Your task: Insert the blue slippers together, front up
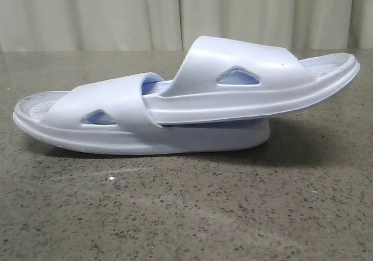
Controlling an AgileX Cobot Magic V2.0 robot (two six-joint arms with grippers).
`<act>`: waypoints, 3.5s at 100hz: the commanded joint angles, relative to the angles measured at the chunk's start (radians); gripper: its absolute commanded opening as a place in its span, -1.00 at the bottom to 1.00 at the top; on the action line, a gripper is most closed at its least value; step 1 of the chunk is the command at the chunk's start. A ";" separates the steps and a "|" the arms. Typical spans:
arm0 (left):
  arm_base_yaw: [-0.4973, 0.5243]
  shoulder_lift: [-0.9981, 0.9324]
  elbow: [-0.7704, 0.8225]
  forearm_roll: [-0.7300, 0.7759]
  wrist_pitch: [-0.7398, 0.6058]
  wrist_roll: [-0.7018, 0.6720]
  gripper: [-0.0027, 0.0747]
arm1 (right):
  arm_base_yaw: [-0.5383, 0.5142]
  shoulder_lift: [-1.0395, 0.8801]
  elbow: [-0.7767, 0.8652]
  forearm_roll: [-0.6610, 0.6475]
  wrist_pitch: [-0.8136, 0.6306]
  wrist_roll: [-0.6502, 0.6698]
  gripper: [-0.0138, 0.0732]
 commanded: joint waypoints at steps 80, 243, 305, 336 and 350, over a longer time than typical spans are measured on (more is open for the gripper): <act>-0.028 -0.224 0.250 1.600 -0.364 -1.546 -0.89 | -0.004 0.006 -0.026 0.002 -0.079 -0.010 -0.93; 0.005 -0.339 0.247 1.629 -0.380 -1.546 -0.89 | 0.003 -0.010 0.015 -0.062 -0.128 -0.010 -0.93; 0.005 -0.339 0.247 1.629 -0.380 -1.546 -0.89 | 0.014 -0.255 0.350 -0.143 -0.169 0.233 -0.93; 0.005 -0.339 0.247 1.629 -0.380 -1.546 -0.89 | 0.014 -0.301 0.473 -0.173 -0.282 0.343 -0.93; 0.005 -0.339 0.247 1.629 -0.380 -1.546 -0.89 | 0.014 -0.301 0.473 -0.180 -0.288 0.343 -0.93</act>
